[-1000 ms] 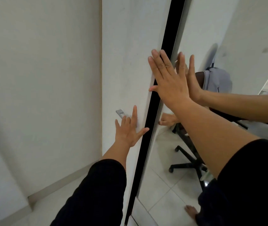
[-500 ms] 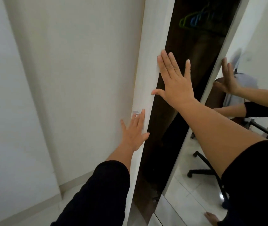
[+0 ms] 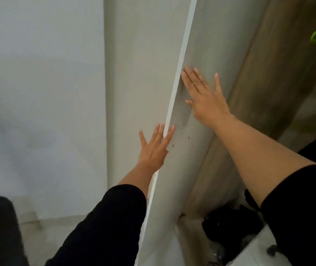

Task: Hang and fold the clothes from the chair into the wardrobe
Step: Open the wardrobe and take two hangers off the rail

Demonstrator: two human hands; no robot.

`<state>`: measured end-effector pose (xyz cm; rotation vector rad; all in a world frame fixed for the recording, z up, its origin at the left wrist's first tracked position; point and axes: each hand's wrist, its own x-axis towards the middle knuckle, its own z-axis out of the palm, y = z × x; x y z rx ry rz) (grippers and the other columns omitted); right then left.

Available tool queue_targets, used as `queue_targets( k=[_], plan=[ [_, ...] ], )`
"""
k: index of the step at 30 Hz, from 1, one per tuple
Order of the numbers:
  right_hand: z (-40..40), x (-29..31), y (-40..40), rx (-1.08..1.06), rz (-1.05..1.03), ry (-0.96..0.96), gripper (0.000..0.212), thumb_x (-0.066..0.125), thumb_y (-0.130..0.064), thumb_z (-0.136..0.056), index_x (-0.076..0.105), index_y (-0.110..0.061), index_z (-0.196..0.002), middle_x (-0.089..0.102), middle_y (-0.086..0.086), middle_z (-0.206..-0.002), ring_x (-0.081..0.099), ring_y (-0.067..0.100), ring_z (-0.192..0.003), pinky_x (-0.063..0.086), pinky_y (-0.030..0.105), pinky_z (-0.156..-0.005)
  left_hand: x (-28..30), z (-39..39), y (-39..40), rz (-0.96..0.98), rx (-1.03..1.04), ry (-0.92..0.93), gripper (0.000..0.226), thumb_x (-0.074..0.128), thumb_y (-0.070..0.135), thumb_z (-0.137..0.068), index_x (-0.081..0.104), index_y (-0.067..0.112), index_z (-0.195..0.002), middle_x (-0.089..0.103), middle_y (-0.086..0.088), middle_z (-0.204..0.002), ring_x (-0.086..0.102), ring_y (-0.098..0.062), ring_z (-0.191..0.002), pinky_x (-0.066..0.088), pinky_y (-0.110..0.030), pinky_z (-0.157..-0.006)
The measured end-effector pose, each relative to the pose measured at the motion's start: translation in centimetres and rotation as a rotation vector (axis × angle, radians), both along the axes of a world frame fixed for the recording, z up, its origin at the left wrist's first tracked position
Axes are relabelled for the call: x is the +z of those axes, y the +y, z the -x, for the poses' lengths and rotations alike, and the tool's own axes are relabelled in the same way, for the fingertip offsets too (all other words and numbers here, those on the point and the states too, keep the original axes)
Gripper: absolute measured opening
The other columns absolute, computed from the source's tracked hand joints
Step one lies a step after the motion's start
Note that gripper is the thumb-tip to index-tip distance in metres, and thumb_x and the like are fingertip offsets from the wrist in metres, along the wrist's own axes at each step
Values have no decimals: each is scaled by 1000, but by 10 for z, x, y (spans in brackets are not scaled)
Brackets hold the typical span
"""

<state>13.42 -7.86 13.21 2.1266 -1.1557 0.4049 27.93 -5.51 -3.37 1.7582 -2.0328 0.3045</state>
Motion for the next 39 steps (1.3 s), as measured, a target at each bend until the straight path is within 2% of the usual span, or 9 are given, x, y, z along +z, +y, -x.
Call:
queue_targets(
  k=[4,11,14,17,20,28,36,37,39],
  plan=[
    [-26,-12,-56,71,-14,-10,64,33,-30,-100,-5,-21,-151,-10,-8,-159,-8,12,-147,-8,54,-113,1,-33,-28,21,107,9,93,51,20,-95,-27,30,-143,-12,-7,-159,-17,-21,-146,-6,-63,-110],
    [-56,-26,-152,231,-9,-90,67,46,-28,-95,10,-17,-151,6,-4,-159,7,16,-147,-2,60,-111,6,-68,-91,4,320,-16,95,51,18,-95,-35,30,-134,-13,-6,-159,-15,-22,-146,-3,-56,-114],
    [-68,-29,-177,265,-35,-90,66,46,-25,-95,12,-16,-151,8,-2,-159,8,18,-147,-2,61,-111,7,-77,-119,7,404,-33,104,52,7,-92,-41,29,-130,-14,-6,-159,-15,-22,-146,-3,-52,-115],
    [-75,-25,-199,251,-73,-61,62,36,-24,-98,5,-19,-152,-2,-6,-160,-2,14,-147,-7,60,-111,5,-83,-149,14,449,10,105,49,-4,-86,-40,26,-132,-17,-5,-158,-15,-22,-146,-5,-48,-116],
    [-78,-23,-217,199,-95,-10,60,29,-26,-100,-1,-20,-151,-9,-7,-159,-8,11,-147,-8,60,-111,6,-89,-173,-3,485,22,100,50,5,-91,-39,18,-133,-21,-3,-157,-17,-21,-146,-7,-45,-115],
    [-76,-27,-250,-34,-216,40,63,27,-24,-98,-8,-20,-151,-19,-9,-157,-15,10,-145,-9,60,-111,33,-111,-220,-138,401,-18,88,41,38,-98,-30,11,-142,-25,-4,-156,-19,-22,-145,-3,-50,-116],
    [-66,-14,-250,-179,-338,26,67,29,-16,-97,-9,-23,-150,-21,-13,-156,-15,6,-144,-12,60,-111,72,-114,-260,71,120,-109,79,34,39,-99,-25,11,-143,-33,0,-151,-20,-20,-145,0,-51,-116],
    [-66,-11,-248,-186,-350,30,67,29,-16,-96,-9,-24,-151,-20,-13,-156,-15,5,-144,-12,60,-111,73,-116,-263,127,99,-130,80,39,38,-97,-18,9,-145,-27,-2,-153,-14,-21,-146,5,-53,-116],
    [-64,-4,-245,-216,-363,25,65,29,-18,-97,-7,-24,-151,-18,-13,-157,-14,6,-145,-12,59,-111,72,-121,-268,223,80,-169,86,60,35,-85,11,4,-149,6,-8,-159,13,-25,-146,23,-57,-111]
  ],
)
